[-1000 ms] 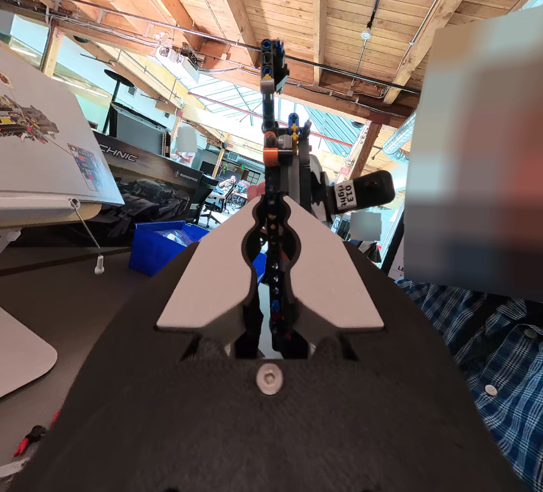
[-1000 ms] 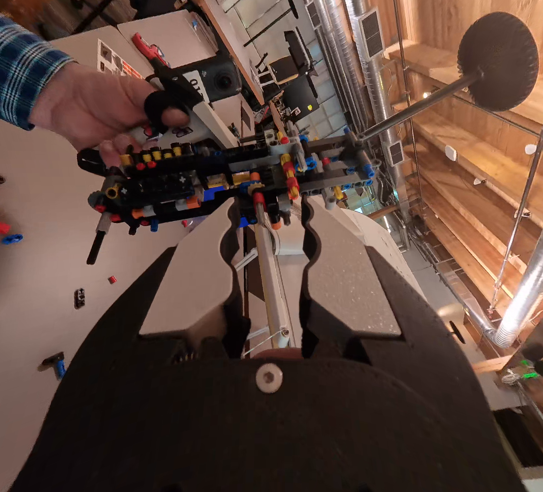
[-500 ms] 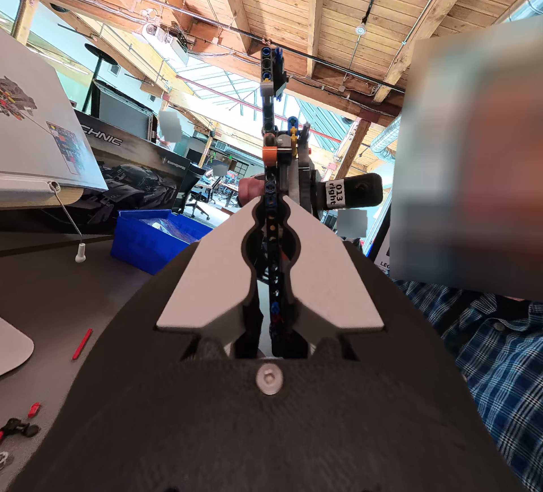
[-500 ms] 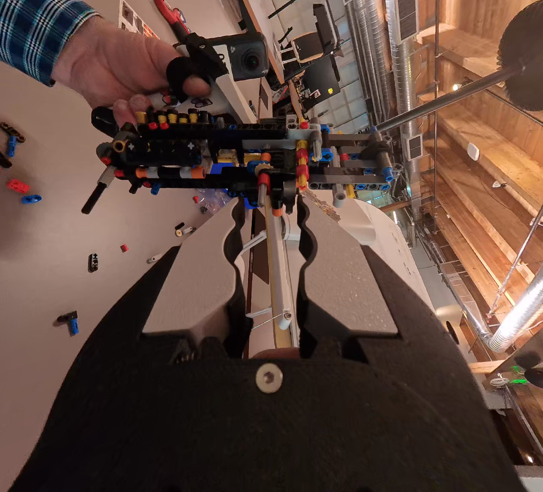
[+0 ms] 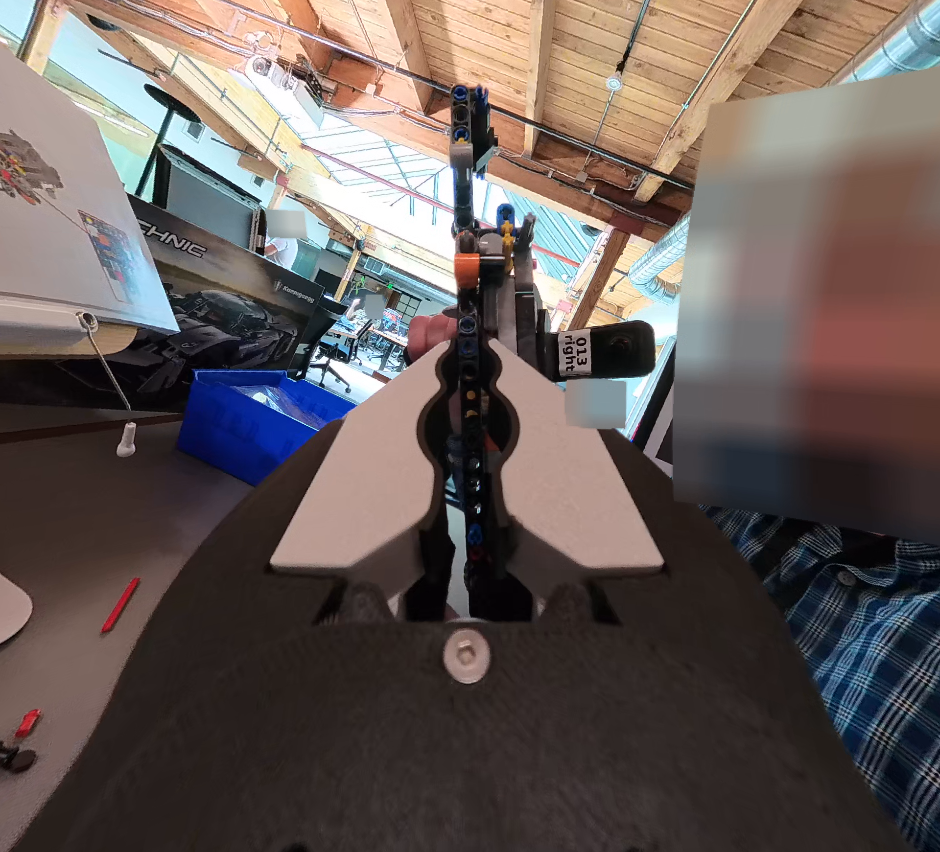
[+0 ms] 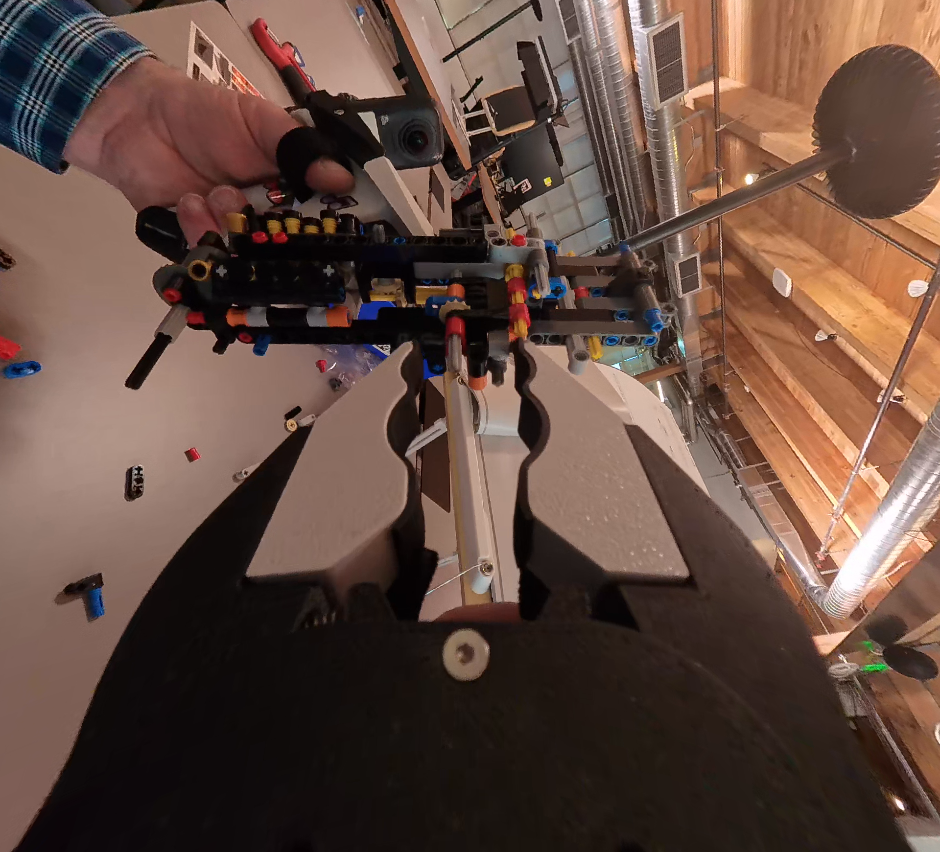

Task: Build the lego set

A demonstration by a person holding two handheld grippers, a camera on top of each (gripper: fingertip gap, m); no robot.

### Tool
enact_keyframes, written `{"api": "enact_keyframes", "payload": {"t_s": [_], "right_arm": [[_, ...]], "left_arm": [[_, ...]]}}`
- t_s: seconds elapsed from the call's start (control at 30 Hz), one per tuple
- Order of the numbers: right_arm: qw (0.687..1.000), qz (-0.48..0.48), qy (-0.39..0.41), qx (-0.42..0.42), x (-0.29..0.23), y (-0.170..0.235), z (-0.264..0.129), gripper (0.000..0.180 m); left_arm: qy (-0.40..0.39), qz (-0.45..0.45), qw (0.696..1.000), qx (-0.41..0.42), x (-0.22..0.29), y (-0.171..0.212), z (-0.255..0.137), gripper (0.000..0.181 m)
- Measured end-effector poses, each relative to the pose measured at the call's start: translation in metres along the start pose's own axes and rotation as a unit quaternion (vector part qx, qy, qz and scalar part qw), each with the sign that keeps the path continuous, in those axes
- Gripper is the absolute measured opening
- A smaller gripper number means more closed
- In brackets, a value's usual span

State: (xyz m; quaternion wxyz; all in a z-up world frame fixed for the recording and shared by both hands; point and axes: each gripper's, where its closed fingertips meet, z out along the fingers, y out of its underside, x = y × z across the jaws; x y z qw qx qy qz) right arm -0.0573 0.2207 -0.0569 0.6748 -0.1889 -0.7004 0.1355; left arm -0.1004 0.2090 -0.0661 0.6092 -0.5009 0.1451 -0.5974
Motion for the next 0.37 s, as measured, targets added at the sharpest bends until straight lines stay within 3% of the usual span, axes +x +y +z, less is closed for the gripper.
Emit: {"api": "enact_keyframes", "payload": {"t_s": [0.03,0.37], "right_arm": [[1.000,0.000,0.000,-0.002,-0.0001,0.0007,0.0002,0.031],[0.999,0.022,-0.026,-0.017,-0.0046,0.0053,-0.0017,0.030]], "left_arm": [[0.002,-0.001,1.000,0.000,0.0004,0.0004,0.0001,0.005],[0.002,-0.016,1.000,0.004,-0.0041,0.0042,0.0009,0.004]]}}
